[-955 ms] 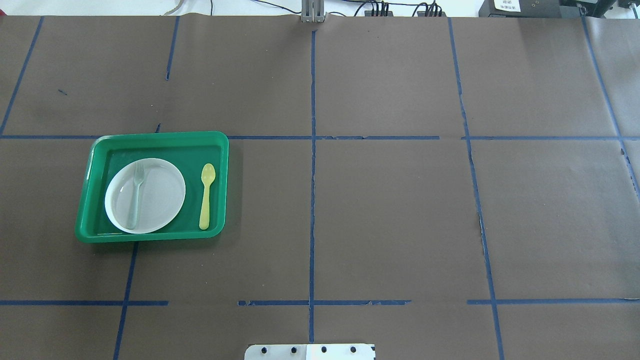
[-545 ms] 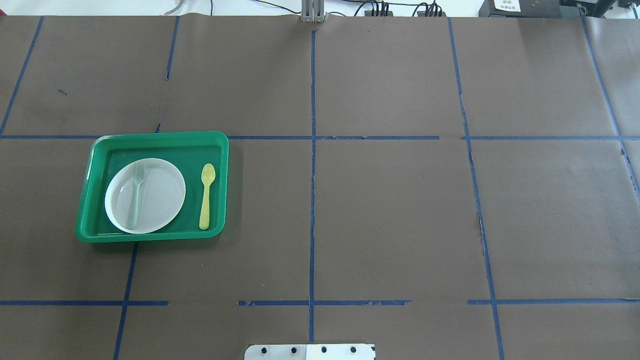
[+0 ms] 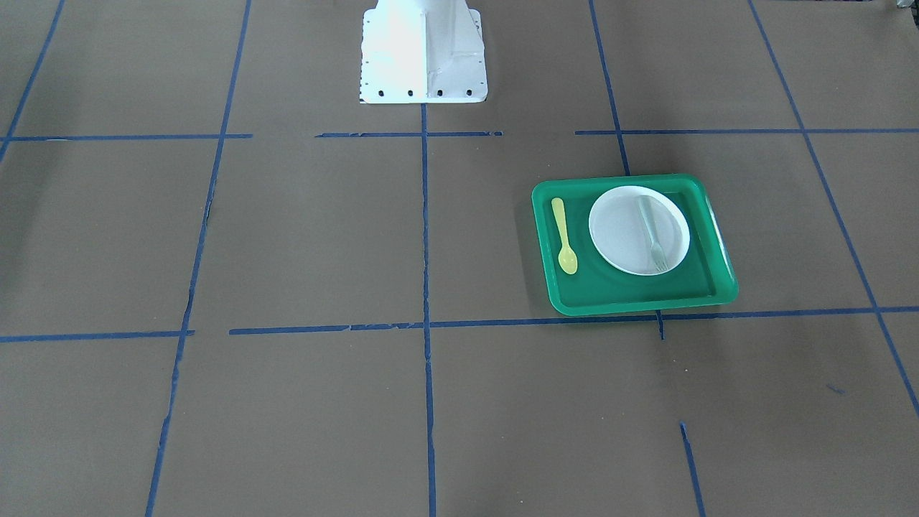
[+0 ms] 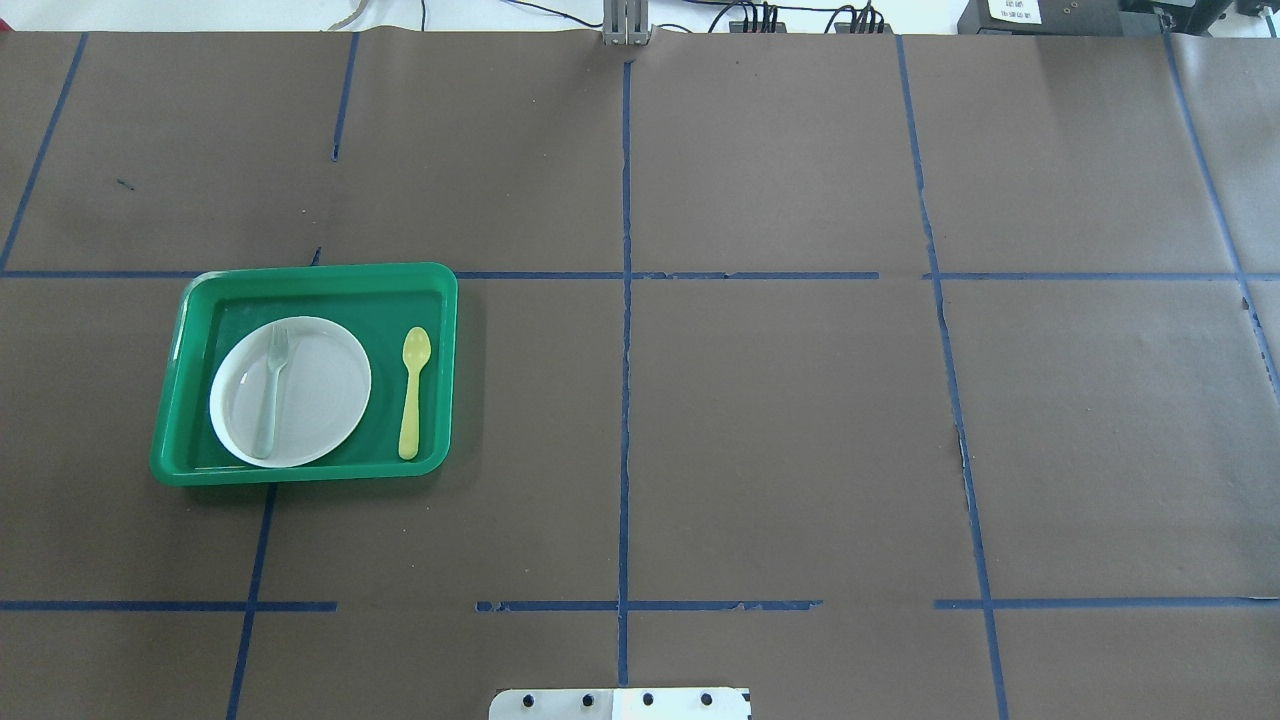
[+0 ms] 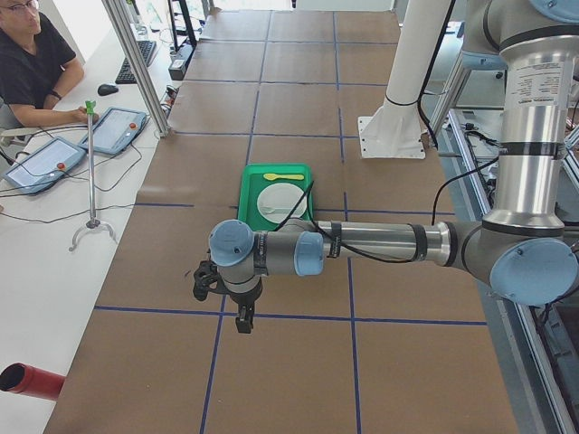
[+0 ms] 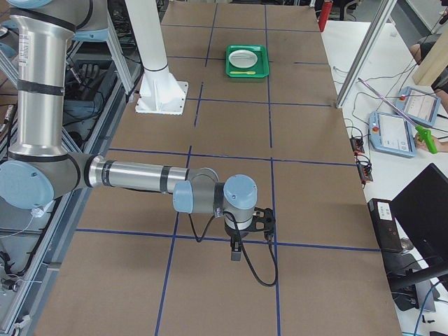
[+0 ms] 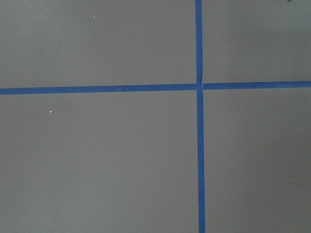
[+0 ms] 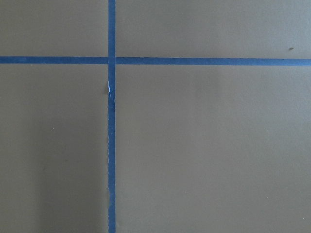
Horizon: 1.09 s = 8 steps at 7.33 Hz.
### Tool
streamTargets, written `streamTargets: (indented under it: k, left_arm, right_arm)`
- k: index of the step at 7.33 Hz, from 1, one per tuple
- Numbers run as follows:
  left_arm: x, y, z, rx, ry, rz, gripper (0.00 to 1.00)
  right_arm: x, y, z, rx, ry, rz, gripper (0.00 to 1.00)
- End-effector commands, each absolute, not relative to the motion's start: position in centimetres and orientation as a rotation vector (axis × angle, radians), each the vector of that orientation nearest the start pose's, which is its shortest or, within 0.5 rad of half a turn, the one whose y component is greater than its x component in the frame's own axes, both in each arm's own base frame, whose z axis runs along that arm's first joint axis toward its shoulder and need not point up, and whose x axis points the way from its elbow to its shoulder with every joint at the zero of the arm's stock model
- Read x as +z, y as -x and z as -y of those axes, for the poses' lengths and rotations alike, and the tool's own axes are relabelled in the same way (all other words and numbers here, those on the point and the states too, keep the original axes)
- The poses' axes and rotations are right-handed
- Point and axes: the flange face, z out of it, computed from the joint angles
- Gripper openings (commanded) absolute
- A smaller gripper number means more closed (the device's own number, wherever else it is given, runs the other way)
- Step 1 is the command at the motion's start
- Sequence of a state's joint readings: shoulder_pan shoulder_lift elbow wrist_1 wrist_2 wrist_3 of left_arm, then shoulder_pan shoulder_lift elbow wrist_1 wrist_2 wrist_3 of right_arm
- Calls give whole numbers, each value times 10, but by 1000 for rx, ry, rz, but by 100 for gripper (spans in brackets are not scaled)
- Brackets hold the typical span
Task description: Place spoon
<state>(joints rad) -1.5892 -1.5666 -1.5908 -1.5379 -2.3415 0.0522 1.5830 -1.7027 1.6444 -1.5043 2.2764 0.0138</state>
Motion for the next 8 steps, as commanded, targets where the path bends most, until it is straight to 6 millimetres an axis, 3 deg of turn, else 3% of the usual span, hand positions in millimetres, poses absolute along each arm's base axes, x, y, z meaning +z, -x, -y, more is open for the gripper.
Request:
streamTargets:
  k: [1,8]
  left_arm:
    - [653,74,488,25,-13,-769,100]
    - [653,76,487,24,-19,-768,100]
  right_arm:
    - [682,-74,435,22,-8,706,100]
    - [682,-74,435,22,-7,706,100]
